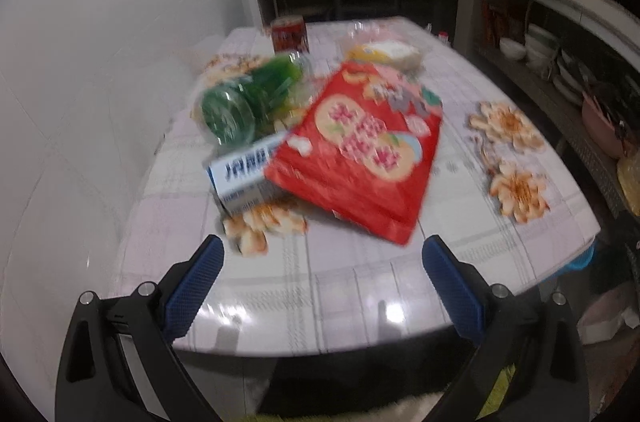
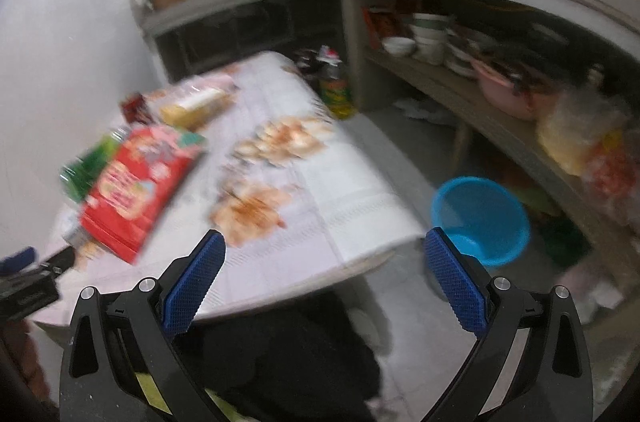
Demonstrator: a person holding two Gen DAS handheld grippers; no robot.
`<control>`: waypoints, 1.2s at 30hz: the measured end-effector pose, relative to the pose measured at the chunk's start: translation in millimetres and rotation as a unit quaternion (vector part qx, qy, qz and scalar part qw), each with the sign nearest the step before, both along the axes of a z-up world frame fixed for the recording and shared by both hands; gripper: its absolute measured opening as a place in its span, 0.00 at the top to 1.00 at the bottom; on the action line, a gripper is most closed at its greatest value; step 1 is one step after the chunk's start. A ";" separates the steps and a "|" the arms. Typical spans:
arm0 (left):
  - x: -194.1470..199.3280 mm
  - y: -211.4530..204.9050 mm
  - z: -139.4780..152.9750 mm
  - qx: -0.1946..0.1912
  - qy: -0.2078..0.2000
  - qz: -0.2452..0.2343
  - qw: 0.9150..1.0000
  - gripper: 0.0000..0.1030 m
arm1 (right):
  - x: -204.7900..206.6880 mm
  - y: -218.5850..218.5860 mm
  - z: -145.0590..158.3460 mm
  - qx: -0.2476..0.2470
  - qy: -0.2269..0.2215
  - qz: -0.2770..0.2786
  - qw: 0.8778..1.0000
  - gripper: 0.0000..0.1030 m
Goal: Collect trash
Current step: 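Grasp the red snack bag with the right tool and lift it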
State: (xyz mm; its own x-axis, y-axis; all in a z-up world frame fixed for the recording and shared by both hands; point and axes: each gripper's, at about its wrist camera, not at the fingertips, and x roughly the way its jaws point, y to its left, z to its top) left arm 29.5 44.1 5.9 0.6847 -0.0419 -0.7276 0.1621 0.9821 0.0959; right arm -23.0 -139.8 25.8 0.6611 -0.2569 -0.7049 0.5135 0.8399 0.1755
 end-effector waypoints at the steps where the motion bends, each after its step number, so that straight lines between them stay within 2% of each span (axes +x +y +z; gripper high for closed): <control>1: 3.1 3.3 2.6 -0.002 -0.011 -0.002 1.000 0.06 | 1.6 -1.1 0.4 0.005 -0.004 0.005 1.000 0.07; 4: 12.3 13.0 10.7 -0.014 -0.061 -0.007 0.998 0.06 | 27.7 1.7 3.1 0.070 -0.023 0.056 0.996 0.10; 6: 20.1 19.5 15.6 -0.036 -0.086 -0.019 0.995 0.06 | 53.0 3.8 -1.8 0.141 -0.032 0.099 0.985 0.19; 7: 23.8 22.5 17.0 -0.045 -0.096 -0.020 0.994 0.06 | 71.2 5.2 -9.0 0.191 -0.032 0.120 0.974 0.20; 8: 28.6 23.9 17.7 -0.052 -0.106 -0.021 0.993 0.06 | 78.2 5.5 -11.3 0.211 -0.031 0.127 0.969 0.25; 10: 37.1 22.9 16.7 -0.053 -0.113 -0.026 0.992 0.15 | 110.0 9.0 -29.9 0.297 -0.013 0.151 0.943 0.30; 13: 52.9 16.7 7.7 -0.042 -0.112 -0.041 0.992 0.35 | 142.4 18.5 -49.3 0.353 0.014 0.168 0.920 0.30; 15: 66.4 13.2 -2.1 -0.037 -0.097 -0.047 0.993 0.51 | 161.4 24.8 -59.7 0.369 0.037 0.170 0.913 0.30; 16: 73.8 11.9 -7.4 -0.038 -0.084 -0.049 0.994 0.56 | 172.9 28.6 -67.5 0.380 0.050 0.171 0.908 0.30; 18: 86.9 12.2 -20.3 -0.038 -0.054 -0.048 0.997 0.74 | 187.3 30.7 -80.3 0.398 0.070 0.166 0.899 0.34; 21: 100.6 15.7 -35.9 -0.044 -0.010 -0.048 0.998 0.85 | 207.3 38.8 -91.6 0.429 0.071 0.167 0.885 0.38; 24: 103.7 19.8 -40.1 -0.049 -0.001 -0.052 0.997 0.87 | 220.1 47.1 -92.0 0.427 0.064 0.170 0.886 0.38; 28: 105.7 25.2 -40.7 -0.062 0.008 -0.062 0.996 0.88 | 232.2 52.4 -97.3 0.442 0.054 0.166 0.880 0.38; 31: 106.8 28.0 -40.6 -0.071 0.013 -0.066 0.995 0.88 | 237.3 56.8 -102.7 0.451 0.052 0.165 0.876 0.44; 33: 107.2 28.2 -40.7 -0.072 0.013 -0.069 0.995 0.88 | 237.5 55.9 -105.0 0.459 0.055 0.171 0.870 0.52; 34: 107.9 27.8 -40.5 -0.072 0.013 -0.070 0.995 0.88 | 236.2 55.7 -107.7 0.466 0.057 0.174 0.865 0.55; 36: 108.5 28.7 -40.2 -0.072 0.013 -0.071 0.995 0.88 | 234.3 55.1 -115.2 0.488 0.060 0.177 0.853 0.66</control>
